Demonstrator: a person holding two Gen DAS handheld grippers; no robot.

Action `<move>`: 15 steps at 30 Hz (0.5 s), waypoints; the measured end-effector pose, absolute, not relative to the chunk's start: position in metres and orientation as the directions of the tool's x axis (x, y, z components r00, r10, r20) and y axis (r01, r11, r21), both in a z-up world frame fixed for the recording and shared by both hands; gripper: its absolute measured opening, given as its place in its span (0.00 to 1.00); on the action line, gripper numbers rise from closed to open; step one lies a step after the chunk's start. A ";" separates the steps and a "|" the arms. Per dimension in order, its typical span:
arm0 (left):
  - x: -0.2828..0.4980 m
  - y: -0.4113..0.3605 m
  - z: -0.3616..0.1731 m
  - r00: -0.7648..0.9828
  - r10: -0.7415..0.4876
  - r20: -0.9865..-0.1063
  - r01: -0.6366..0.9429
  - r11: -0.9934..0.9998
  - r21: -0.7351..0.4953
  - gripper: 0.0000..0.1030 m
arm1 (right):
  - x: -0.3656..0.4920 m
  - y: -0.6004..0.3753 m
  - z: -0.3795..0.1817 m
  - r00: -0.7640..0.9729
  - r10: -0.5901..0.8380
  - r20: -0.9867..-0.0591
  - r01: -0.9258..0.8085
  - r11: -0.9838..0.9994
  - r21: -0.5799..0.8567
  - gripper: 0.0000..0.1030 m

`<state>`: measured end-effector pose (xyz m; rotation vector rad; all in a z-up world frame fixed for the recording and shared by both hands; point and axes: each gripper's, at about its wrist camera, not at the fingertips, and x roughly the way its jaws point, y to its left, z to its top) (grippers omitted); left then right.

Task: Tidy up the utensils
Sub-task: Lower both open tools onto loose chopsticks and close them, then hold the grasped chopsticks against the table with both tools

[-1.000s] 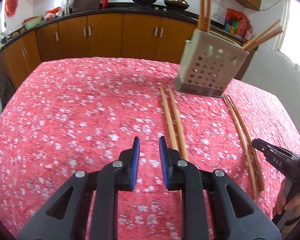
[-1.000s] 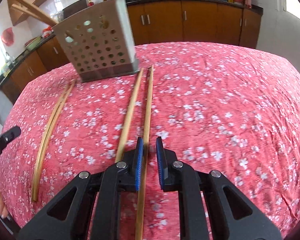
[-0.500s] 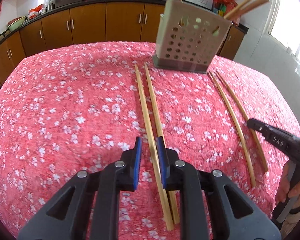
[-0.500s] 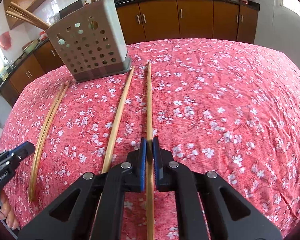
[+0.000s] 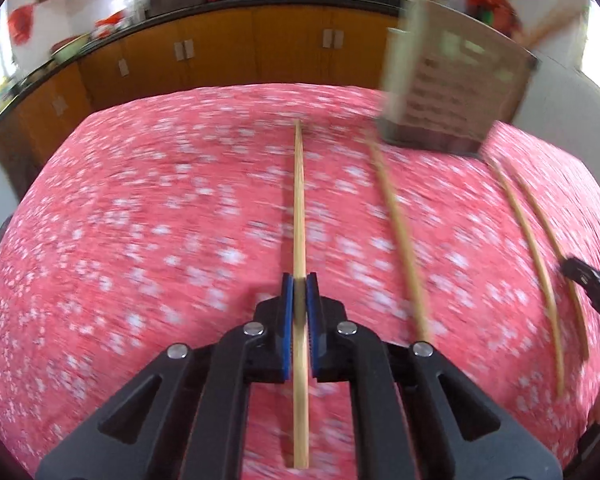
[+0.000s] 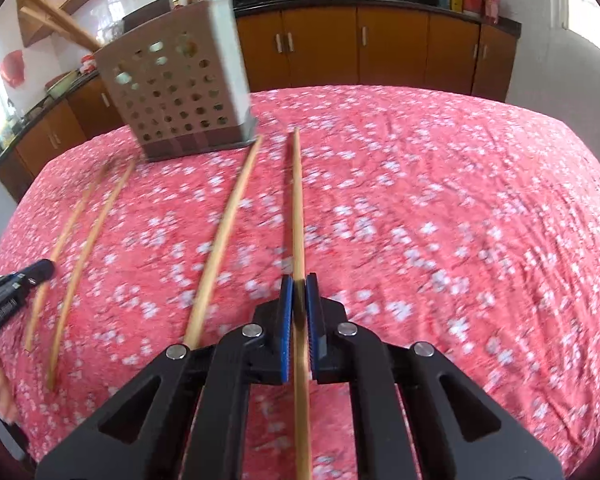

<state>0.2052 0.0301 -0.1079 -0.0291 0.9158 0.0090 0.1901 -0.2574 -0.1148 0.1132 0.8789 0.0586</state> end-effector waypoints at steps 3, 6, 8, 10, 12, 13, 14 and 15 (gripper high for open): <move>0.213 0.048 -0.110 0.615 0.021 -0.788 -0.068 0.997 -0.026 0.08 | 0.198 -0.269 -0.115 0.646 0.064 -0.761 0.029 0.994 0.108 0.07; 0.216 0.057 -0.112 0.625 0.016 -0.780 -0.075 0.996 -0.039 0.09 | 0.208 -0.279 -0.115 0.647 0.061 -0.760 0.048 0.992 0.120 0.08; 0.215 0.060 -0.110 0.626 0.013 -0.780 -0.076 0.996 -0.044 0.09 | 0.210 -0.282 -0.116 0.647 0.065 -0.760 0.056 0.990 0.132 0.08; 0.214 0.060 -0.109 0.627 0.008 -0.779 -0.077 0.996 -0.051 0.09 | 0.210 -0.282 -0.116 0.647 0.064 -0.760 0.056 0.990 0.130 0.08; 0.213 0.063 -0.108 0.628 -0.005 -0.778 -0.076 0.995 -0.068 0.10 | 0.210 -0.281 -0.116 0.646 0.062 -0.761 0.056 0.990 0.128 0.08; 0.213 0.063 -0.109 0.628 -0.011 -0.778 -0.075 0.994 -0.075 0.10 | 0.210 -0.281 -0.116 0.646 0.061 -0.761 0.056 0.990 0.127 0.08; 0.213 0.065 -0.109 0.629 -0.017 -0.777 -0.075 0.994 -0.083 0.10 | 0.211 -0.281 -0.117 0.646 0.062 -0.761 0.055 0.990 0.127 0.08; 0.211 0.064 -0.108 0.630 -0.019 -0.777 -0.076 0.993 -0.086 0.10 | 0.211 -0.281 -0.117 0.646 0.062 -0.761 0.055 0.990 0.128 0.08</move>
